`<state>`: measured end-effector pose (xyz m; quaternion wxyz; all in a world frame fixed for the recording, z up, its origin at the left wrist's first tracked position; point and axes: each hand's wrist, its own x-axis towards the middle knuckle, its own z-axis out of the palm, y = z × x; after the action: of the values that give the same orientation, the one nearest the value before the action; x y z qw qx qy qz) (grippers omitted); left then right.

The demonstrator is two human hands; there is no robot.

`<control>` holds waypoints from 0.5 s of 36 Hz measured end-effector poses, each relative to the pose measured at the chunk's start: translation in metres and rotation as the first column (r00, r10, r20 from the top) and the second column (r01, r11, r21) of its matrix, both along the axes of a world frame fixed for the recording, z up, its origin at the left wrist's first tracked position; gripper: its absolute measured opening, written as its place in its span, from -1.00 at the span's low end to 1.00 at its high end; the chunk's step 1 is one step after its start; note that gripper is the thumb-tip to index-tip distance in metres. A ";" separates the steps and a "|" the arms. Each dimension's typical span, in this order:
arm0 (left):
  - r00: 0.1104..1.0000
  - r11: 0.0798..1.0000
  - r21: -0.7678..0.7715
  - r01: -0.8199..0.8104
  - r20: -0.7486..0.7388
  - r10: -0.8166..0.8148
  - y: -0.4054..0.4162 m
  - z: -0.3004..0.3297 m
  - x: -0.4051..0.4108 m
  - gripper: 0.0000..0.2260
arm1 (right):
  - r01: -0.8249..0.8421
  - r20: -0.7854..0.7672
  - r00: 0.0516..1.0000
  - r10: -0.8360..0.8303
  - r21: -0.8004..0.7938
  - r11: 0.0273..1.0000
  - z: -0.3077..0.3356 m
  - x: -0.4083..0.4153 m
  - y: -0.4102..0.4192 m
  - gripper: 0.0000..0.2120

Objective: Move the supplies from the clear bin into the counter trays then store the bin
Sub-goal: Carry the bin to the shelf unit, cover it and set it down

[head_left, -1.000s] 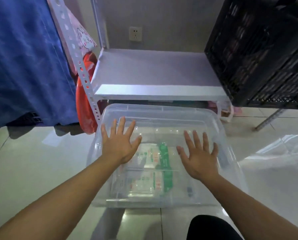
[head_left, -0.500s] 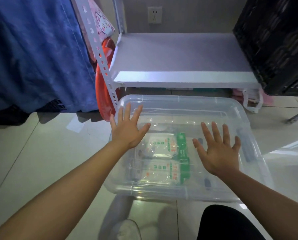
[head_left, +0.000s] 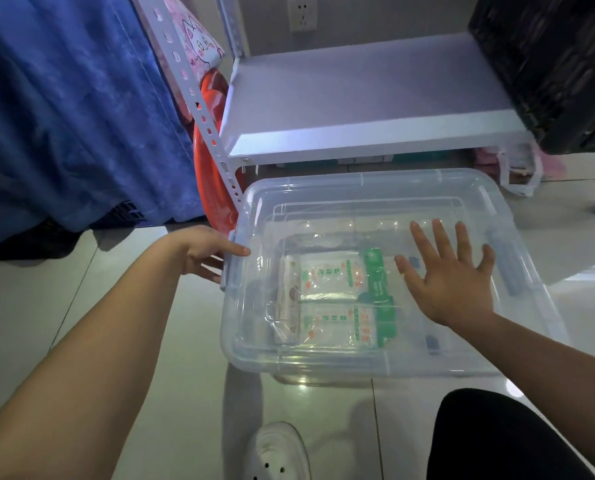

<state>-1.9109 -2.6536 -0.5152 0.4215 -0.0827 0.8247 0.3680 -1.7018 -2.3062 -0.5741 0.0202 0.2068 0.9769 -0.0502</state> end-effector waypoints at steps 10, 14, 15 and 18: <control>0.982 0.986 -0.167 0.000 -0.185 -0.031 0.027 0.019 0.009 -0.73 | 0.005 0.011 1.000 -0.006 0.018 1.000 0.006 0.000 -0.001 -0.25; 0.891 0.830 -0.540 0.142 -0.295 -0.344 0.064 0.026 0.031 -0.82 | 0.007 0.008 1.000 -0.007 0.011 1.000 0.008 0.002 -0.002 -0.27; 0.815 0.731 -0.659 0.178 -0.317 -0.485 0.075 0.024 0.038 -0.72 | 0.009 0.006 1.000 -0.009 0.009 1.000 0.008 0.002 -0.002 -0.28; 0.567 0.664 -0.708 0.240 -0.452 -0.688 0.115 0.012 0.064 -0.37 | 0.016 0.002 1.000 -0.016 0.000 1.000 0.010 0.004 0.000 -0.29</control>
<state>-1.8468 -2.5387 -0.5034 0.1216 0.1713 0.9773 -0.0283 -1.6977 -2.3065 -0.5645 0.0207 0.2147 0.9752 -0.0502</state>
